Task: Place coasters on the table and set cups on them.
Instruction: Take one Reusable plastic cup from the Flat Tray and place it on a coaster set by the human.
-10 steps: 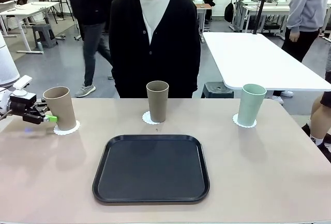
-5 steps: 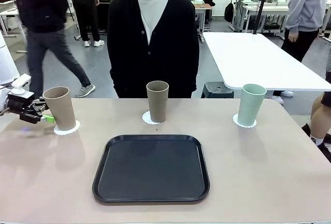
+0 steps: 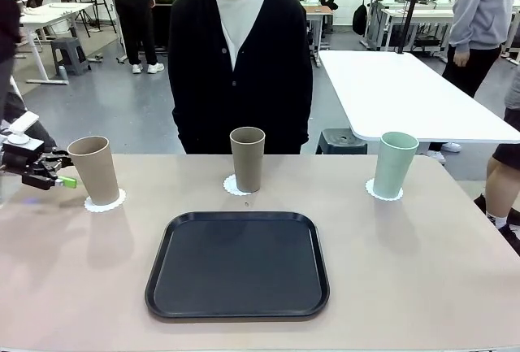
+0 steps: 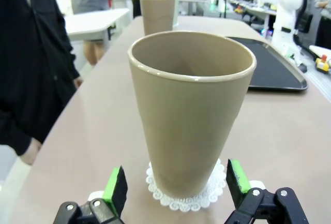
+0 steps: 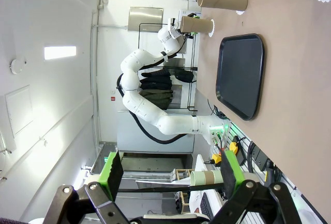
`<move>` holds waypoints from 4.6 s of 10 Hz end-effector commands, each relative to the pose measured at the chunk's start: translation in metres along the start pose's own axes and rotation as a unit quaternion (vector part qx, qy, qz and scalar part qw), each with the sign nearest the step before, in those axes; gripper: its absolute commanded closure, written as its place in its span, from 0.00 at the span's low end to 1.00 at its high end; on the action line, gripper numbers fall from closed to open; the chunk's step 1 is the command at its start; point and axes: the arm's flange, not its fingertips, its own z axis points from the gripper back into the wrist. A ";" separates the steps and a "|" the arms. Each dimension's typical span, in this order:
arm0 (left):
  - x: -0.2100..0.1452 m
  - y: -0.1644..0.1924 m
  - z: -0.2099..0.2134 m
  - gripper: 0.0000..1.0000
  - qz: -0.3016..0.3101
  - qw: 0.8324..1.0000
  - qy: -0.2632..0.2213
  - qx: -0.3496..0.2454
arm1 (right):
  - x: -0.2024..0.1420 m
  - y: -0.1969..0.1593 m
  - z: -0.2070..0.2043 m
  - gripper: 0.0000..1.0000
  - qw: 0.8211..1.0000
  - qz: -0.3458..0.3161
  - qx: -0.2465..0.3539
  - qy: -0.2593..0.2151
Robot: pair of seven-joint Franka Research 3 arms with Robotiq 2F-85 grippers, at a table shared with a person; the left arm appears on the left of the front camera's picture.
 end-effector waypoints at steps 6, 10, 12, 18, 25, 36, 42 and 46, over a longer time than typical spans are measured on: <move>0.144 -0.105 0.048 0.00 -0.172 0.909 0.379 -0.033 | -0.001 0.001 0.000 0.00 1.000 0.005 0.005 0.002; 0.214 -0.176 0.008 0.00 -0.187 0.853 0.483 0.060 | -0.001 0.001 0.000 0.00 1.000 0.005 0.005 0.002; 0.256 -0.187 -0.013 0.00 -0.139 0.822 0.532 0.148 | -0.001 0.001 0.000 0.00 1.000 0.005 0.005 0.002; 0.327 -0.210 -0.044 0.00 -0.051 0.801 0.579 0.144 | -0.001 0.001 0.000 0.00 1.000 0.005 0.005 0.002; 0.327 -0.210 -0.044 0.00 -0.051 0.801 0.579 0.144 | -0.001 0.001 0.000 0.00 1.000 0.005 0.005 0.002; 0.304 -0.266 -0.025 0.00 0.273 0.742 0.440 0.426 | -0.001 0.001 0.000 0.00 1.000 0.005 0.005 0.002; 0.252 -0.256 0.051 0.00 0.496 0.854 0.114 0.104 | -0.001 0.001 0.000 0.00 1.000 0.005 0.005 0.002; 0.193 -0.250 0.132 0.00 0.557 0.815 -0.156 0.031 | -0.001 0.001 0.000 0.00 1.000 0.005 0.005 0.002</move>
